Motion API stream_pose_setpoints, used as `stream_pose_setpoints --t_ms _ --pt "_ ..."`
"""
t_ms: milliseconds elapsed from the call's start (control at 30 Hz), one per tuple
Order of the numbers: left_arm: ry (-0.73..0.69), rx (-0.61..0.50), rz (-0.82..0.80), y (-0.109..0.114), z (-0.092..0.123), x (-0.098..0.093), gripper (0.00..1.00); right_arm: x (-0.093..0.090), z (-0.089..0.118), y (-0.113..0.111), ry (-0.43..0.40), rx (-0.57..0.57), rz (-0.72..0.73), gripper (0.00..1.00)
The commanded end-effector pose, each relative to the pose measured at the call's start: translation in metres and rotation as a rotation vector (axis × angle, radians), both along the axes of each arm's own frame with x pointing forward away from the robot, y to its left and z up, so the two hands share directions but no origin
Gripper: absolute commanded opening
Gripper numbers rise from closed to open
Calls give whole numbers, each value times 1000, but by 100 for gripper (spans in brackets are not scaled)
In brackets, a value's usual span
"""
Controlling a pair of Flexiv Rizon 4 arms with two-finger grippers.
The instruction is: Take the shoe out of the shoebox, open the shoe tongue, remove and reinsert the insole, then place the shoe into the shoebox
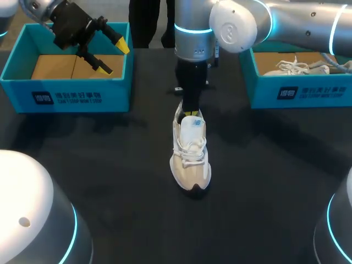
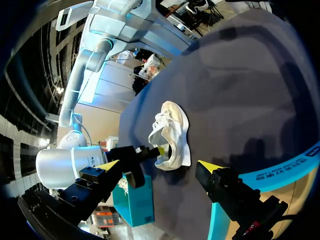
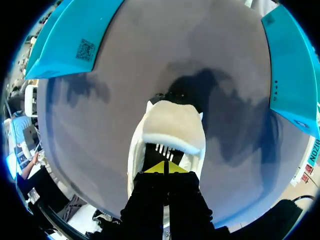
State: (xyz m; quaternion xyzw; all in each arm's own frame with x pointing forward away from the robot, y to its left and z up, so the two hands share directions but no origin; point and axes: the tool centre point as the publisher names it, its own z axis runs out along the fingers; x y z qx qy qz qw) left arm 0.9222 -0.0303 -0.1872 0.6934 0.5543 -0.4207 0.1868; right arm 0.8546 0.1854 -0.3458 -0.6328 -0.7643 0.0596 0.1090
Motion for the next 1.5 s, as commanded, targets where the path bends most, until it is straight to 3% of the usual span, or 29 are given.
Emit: stream_pose_setpoints --t_ms 33,367,967,1367,1433,1500 --pt "-3 3 2 0 1 -2 100 1 -1 2 2 -3 1 0" --pt "-3 3 2 0 1 -2 100 -1 1 -2 15 -4 -15 0" --pt "-3 3 2 0 1 -2 100 -35 6 1 127 -64 -35 0" --pt "-3 3 2 0 1 -2 100 -43 6 3 155 -81 -58 0" --pt "-3 3 2 0 1 -2 100 -44 7 3 155 -83 -60 38" --pt "-3 3 2 0 1 -2 100 -44 7 3 156 -87 -64 53"
